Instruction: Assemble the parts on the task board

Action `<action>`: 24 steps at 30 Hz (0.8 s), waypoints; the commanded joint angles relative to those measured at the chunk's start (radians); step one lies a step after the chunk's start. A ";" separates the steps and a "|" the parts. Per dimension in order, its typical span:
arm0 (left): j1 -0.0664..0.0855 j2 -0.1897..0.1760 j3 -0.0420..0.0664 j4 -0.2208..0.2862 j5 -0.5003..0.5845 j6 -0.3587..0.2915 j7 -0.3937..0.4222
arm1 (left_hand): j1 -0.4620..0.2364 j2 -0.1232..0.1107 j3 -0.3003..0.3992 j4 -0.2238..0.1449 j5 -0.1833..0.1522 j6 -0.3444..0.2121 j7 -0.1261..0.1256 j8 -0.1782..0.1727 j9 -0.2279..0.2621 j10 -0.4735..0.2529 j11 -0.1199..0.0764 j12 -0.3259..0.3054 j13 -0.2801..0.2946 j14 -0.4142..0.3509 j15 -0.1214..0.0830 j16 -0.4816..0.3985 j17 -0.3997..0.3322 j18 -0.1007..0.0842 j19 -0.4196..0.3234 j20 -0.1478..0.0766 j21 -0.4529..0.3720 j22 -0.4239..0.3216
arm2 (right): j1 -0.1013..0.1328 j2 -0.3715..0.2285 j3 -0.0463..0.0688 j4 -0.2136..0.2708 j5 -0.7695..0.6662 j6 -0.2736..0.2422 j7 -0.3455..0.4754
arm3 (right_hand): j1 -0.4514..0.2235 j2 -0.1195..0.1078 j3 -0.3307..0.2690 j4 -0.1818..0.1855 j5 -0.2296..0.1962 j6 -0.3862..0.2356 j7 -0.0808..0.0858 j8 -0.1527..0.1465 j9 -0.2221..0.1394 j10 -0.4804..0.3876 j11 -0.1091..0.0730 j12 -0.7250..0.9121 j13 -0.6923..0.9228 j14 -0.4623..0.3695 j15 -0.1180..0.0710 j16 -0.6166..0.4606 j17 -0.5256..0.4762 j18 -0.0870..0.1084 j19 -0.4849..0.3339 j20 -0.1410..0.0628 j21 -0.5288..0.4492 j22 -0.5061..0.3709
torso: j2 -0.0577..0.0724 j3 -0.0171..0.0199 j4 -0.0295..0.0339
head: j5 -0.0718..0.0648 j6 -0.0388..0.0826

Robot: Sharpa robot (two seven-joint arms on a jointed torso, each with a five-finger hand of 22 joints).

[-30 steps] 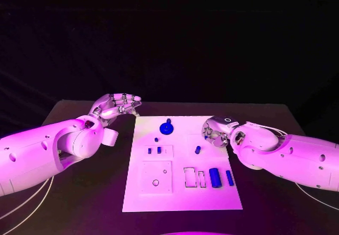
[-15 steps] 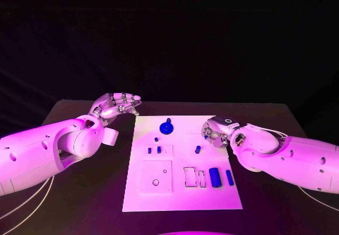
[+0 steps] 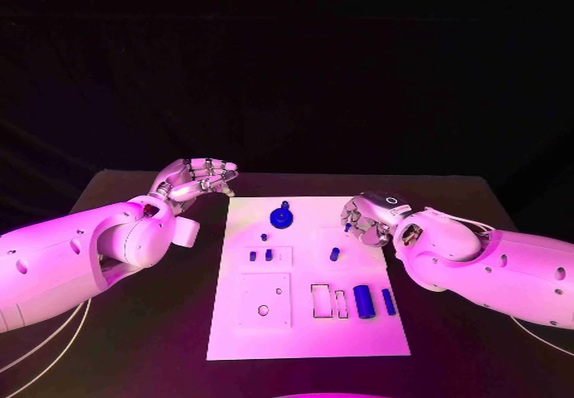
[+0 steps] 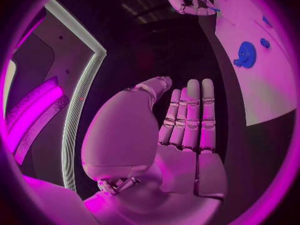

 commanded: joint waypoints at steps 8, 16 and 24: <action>0.000 0.004 0.001 -0.002 0.006 0.002 0.011 | 0.010 0.003 -0.005 0.002 0.000 -0.011 -0.001 -0.003 -0.001 -0.011 0.004 -0.005 -0.002 -0.011 0.001 -0.003 -0.001 0.006 -0.010 -0.001 -0.001 0.002 | 0.007 -0.037 0.003 0.086 0.047 -0.038 0.012 | -0.013 0.000 0.002 -0.009 0.005 0.008 -0.001 0.003 0.002 0.036 -0.027 0.002 0.000 0.028 -0.005 0.007 0.001 -0.004 0.064 -0.008 0.006 0.229 | 0.000 -0.0006 0.0000 | 0.002 -0.001; 0.000 0.006 0.001 -0.004 0.006 0.003 0.011 | 0.009 0.003 -0.005 0.002 0.000 -0.012 -0.001 -0.003 -0.002 -0.012 0.004 -0.005 -0.002 -0.012 0.002 -0.003 -0.001 0.006 -0.010 -0.001 -0.001 0.002 | 0.002 -0.030 0.003 0.165 0.060 -0.049 0.020 | -0.014 0.000 0.003 -0.010 0.005 0.008 -0.001 0.004 0.002 0.036 -0.027 0.002 0.000 0.028 -0.005 0.008 0.002 -0.004 0.064 -0.008 0.006 0.228 | -0.001 -0.0002 0.0014 | 0.009 0.000; 0.000 0.010 0.001 -0.004 0.005 0.004 0.010 | 0.011 0.004 -0.005 0.001 0.001 -0.015 0.001 -0.004 -0.002 -0.015 0.005 -0.004 -0.002 -0.013 0.002 -0.003 -0.001 0.006 -0.012 0.000 -0.002 0.002 | -0.010 0.018 0.002 0.221 0.065 -0.017 0.036 | -0.015 -0.001 0.003 -0.011 0.005 0.008 -0.001 0.004 0.002 0.037 -0.028 0.002 0.000 0.027 -0.005 0.006 -0.002 -0.003 0.062 -0.009 0.002 0.227 | 0.000 -0.0021 0.0004 | 0.025 -0.007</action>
